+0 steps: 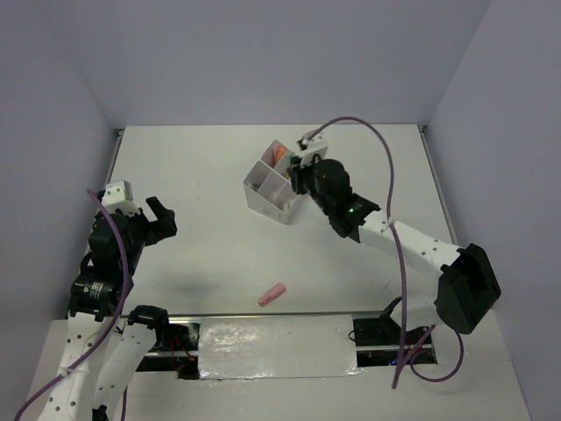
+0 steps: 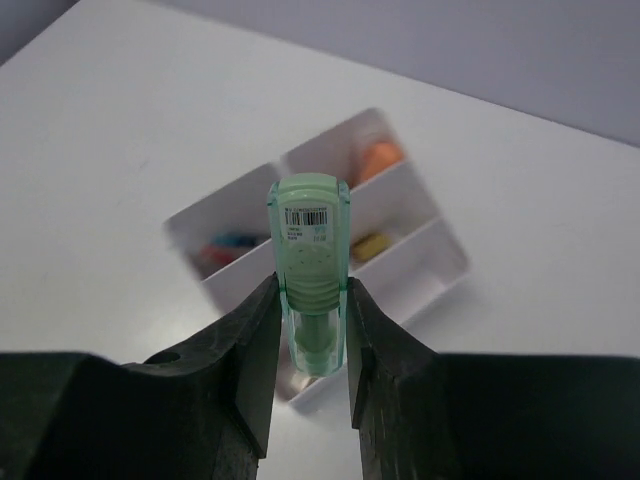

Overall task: Sort the stationery into containers
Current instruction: Place the pen in the storage box.

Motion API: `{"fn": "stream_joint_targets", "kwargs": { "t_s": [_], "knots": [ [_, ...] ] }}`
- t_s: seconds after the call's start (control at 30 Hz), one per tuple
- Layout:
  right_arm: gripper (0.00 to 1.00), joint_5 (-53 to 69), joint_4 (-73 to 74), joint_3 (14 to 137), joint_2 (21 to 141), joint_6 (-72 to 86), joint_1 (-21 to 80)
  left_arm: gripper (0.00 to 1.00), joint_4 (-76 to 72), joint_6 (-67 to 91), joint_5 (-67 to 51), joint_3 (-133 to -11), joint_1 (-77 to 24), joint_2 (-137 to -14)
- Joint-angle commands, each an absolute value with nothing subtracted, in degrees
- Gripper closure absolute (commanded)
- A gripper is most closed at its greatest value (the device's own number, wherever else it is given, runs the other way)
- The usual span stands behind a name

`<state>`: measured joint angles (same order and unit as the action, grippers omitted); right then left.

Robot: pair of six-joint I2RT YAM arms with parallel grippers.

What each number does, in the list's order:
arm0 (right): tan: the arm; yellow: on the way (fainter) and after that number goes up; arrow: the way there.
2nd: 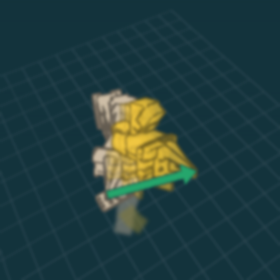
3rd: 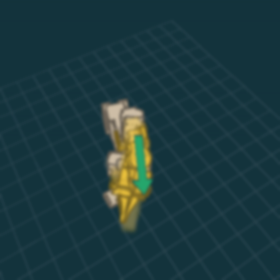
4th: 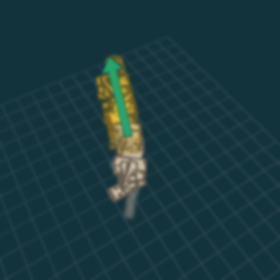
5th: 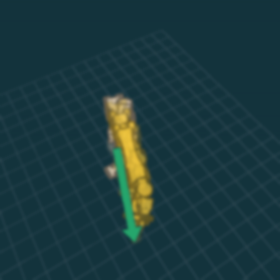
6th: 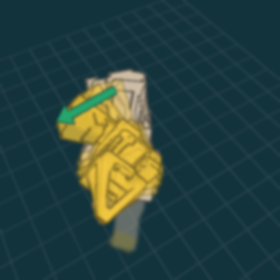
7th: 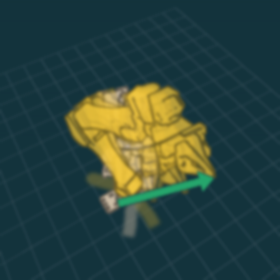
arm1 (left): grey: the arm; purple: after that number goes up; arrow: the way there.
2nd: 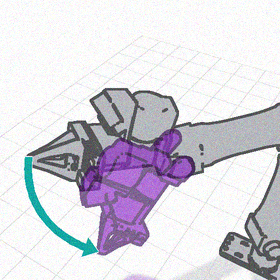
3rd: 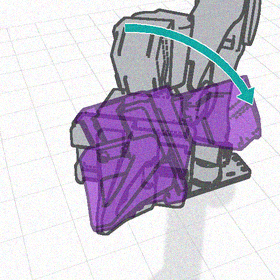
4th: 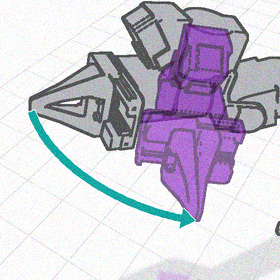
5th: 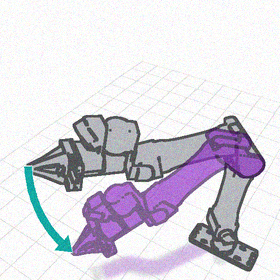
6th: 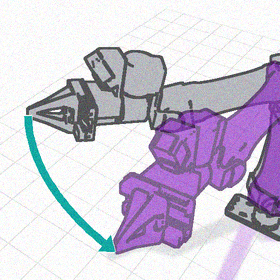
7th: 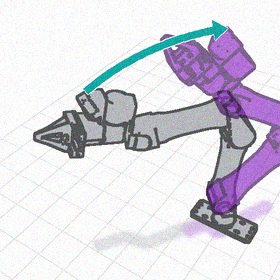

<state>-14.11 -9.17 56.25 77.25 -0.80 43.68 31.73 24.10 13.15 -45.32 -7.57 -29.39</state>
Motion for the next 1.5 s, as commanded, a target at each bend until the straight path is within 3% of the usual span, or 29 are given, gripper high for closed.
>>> {"fn": "stream_joint_targets", "kwargs": {
  "t_s": [0.0, 0.47, 1.0, 1.2, 1.33, 1.47],
  "knots": [
    [1.0, -20.65, -16.0, 56.59, 79.44, 14.38, 35.1, 0.01, 29.18, 23.2, 12.3, -45.26, -7.38, -29.44],
    [1.0, -28.22, -21.62, 64.77, 98.51, 24.16, 31.03, 0.01, 28.92, 23.03, 11.51, -45.09, -7.65, -29.35],
    [0.94, -27.15, -19.69, 65.66, 103.89, 29.44, 30.67, 0.01, 28.65, 22.76, 10.64, -45.0, -8.09, -28.65],
    [0.87, -26.72, -19.42, 64.69, 104.5, 31.72, 30.59, 0.01, 28.56, 22.76, 10.46, -44.82, -8.26, -28.21],
    [0.74, -27.6, -19.51, 63.63, 104.33, 32.61, 30.5, 0.01, 28.56, 22.76, 10.55, -44.91, -8.35, -28.21],
    [0.68, -27.42, -19.34, 62.93, 104.24, 33.05, 30.59, 0.01, 28.56, 22.68, 10.64, -44.82, -8.44, -28.04]
  ]
}}
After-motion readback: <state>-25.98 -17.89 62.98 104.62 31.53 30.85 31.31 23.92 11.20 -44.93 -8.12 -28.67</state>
